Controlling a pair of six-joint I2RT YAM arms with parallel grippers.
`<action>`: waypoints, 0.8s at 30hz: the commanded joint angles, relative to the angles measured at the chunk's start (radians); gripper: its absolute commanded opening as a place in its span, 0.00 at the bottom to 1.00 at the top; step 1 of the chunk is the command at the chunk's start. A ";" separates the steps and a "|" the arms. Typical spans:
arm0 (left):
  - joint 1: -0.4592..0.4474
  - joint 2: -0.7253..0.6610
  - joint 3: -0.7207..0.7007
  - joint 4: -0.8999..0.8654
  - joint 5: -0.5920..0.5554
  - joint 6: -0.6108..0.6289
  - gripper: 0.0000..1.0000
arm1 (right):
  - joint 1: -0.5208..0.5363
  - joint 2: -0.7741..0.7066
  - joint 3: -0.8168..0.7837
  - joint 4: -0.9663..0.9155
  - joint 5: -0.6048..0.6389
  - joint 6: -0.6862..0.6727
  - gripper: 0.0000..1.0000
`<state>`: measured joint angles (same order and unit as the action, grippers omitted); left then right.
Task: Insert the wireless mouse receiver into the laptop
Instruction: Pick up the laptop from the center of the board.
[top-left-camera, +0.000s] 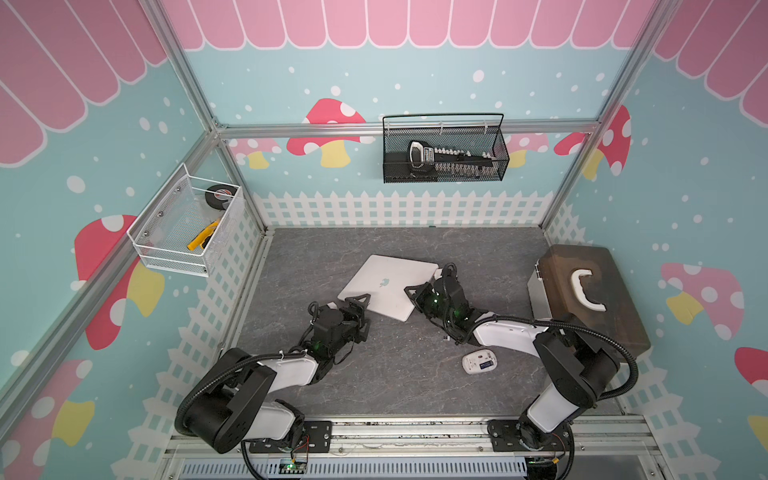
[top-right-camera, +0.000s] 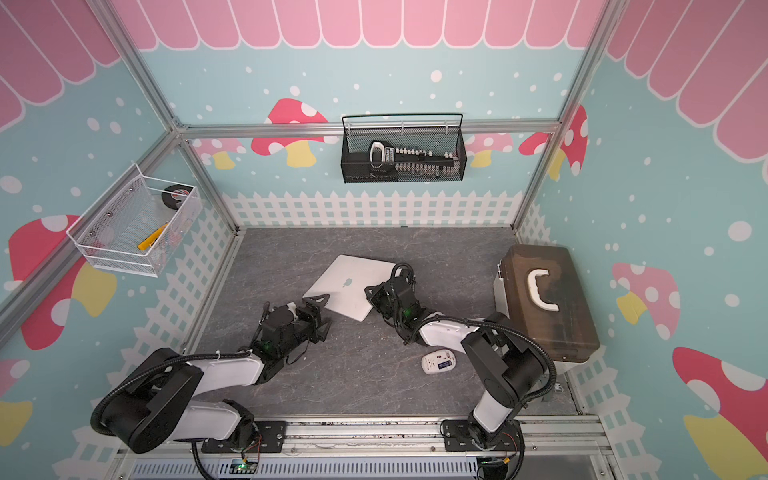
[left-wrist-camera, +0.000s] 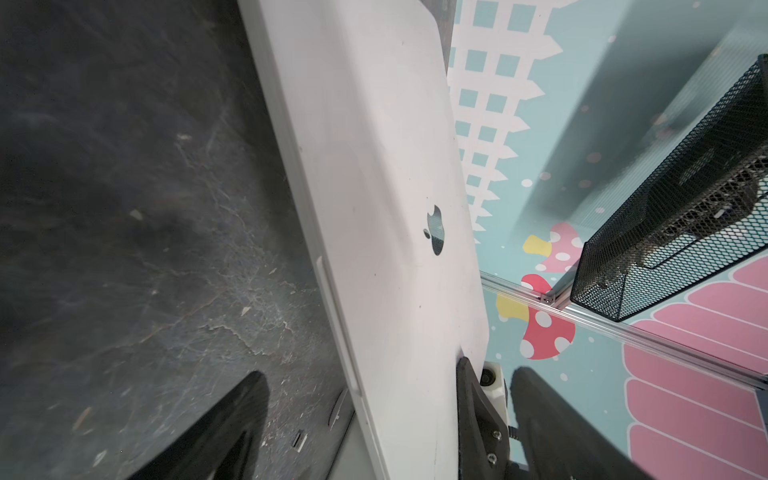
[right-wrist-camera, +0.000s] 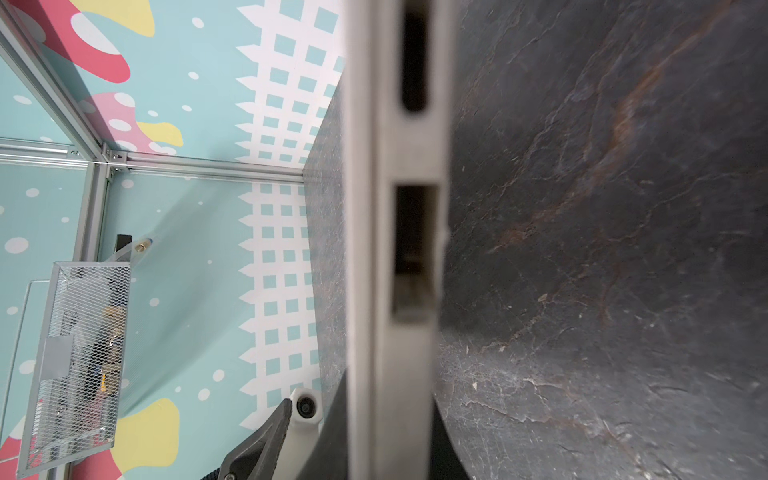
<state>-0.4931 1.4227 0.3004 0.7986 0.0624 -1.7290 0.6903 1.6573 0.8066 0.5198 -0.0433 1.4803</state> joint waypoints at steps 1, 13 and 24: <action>-0.024 0.057 0.034 0.174 -0.056 -0.071 0.88 | 0.021 0.018 0.028 0.028 0.012 -0.019 0.00; -0.073 0.215 0.091 0.373 -0.096 -0.092 0.67 | 0.043 0.038 0.005 0.086 -0.012 -0.003 0.00; -0.084 0.302 0.107 0.486 -0.096 -0.100 0.43 | 0.056 0.070 0.010 0.126 -0.051 0.009 0.00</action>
<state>-0.5728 1.7119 0.3664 1.1435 -0.0193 -1.8046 0.7227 1.7092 0.8120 0.6010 -0.0551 1.5074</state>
